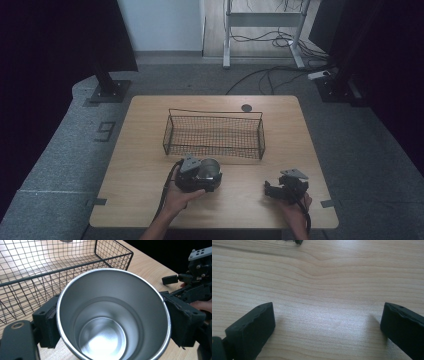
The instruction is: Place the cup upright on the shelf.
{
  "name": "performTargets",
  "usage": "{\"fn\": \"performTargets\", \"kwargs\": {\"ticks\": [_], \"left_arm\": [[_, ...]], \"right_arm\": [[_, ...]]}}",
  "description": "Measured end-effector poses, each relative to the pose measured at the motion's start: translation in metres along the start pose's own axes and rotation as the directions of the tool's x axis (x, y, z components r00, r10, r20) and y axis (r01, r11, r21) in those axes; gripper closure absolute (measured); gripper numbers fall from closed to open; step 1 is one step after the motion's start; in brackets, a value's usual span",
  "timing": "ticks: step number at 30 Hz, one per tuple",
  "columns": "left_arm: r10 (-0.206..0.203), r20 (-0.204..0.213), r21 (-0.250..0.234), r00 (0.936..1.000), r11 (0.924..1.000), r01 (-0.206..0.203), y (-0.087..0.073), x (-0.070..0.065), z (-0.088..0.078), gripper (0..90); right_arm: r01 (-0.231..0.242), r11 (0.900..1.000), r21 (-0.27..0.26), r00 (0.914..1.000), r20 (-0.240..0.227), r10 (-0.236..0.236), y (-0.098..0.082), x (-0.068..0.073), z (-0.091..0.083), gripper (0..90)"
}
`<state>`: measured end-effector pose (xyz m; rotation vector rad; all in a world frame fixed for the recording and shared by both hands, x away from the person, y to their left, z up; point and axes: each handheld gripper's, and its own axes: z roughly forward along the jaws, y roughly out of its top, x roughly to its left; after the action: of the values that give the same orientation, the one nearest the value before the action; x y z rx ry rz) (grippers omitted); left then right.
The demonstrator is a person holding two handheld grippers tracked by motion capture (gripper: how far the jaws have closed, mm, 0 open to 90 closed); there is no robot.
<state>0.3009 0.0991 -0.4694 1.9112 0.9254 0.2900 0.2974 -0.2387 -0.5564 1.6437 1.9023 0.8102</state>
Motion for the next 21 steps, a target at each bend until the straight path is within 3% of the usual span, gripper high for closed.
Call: {"fn": "performTargets", "kwargs": {"ticks": [21], "left_arm": [[-0.013, -0.018, -0.005, 0.9997, 0.9999, 0.013, 0.009, 0.01, -0.009, 14.7]], "right_arm": [[0.0, 1.0, 0.0, 1.0, 0.0, 0.0, 0.0, 0.0, 0.0, 0.0]]}}
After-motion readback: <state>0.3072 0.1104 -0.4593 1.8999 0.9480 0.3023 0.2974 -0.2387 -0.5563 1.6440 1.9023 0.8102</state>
